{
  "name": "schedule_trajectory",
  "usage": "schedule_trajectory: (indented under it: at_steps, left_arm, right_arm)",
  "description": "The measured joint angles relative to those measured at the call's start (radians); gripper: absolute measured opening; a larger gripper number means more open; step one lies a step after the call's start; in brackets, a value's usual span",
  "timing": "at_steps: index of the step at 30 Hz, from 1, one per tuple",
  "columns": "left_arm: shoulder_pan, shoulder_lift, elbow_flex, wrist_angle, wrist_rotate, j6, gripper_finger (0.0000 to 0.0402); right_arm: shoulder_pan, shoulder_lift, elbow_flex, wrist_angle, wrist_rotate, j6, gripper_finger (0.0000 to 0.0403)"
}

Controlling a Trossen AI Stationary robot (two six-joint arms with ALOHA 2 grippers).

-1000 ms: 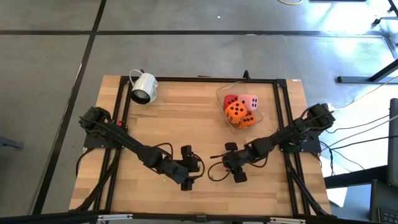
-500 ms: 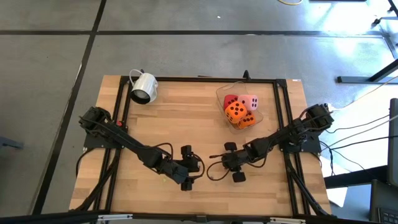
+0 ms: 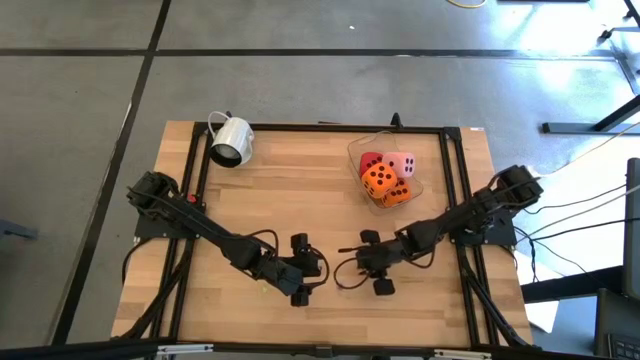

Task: Pick & Place Dice
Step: Put the small orange die in the bin

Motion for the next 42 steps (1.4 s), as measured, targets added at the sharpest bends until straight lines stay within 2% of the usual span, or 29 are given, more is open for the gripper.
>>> schedule_trajectory:
  at_steps: [7, 10, 13, 21, 26, 31, 42]
  left_arm:
    - [0.000, 0.000, 0.000, -0.012, 0.001, -0.001, 0.0294]
    - [0.000, 0.000, 0.000, -0.012, 0.001, -0.001, 0.0294]
    - [0.000, 0.000, 0.000, -0.012, 0.001, -0.001, 0.0294]
    - [0.000, 0.000, 0.000, -0.013, 0.001, -0.001, 0.0294]
    - [0.000, 0.000, 0.000, -0.013, 0.002, -0.002, 0.0294]
    - [0.000, 0.000, 0.000, -0.014, 0.000, -0.002, 0.0294]
    - [0.000, 0.000, 0.000, -0.015, -0.001, -0.002, 0.0294]
  right_arm:
    - [0.006, -0.087, 0.000, -0.003, 0.004, 0.022, 0.0008]
    - [0.006, -0.102, 0.000, -0.008, 0.016, 0.021, 0.0007]
    - [0.006, -0.102, 0.000, -0.015, 0.018, 0.019, 0.0033]
    - [0.008, -0.102, 0.000, -0.019, 0.006, -0.077, 0.0144]
    - [0.008, -0.086, 0.002, -0.011, 0.006, -0.135, 0.0185]
    - [0.008, -0.055, 0.001, -0.012, 0.006, -0.153, 0.0193]
    - [0.008, 0.032, 0.001, -0.007, 0.006, -0.159, 0.0173]
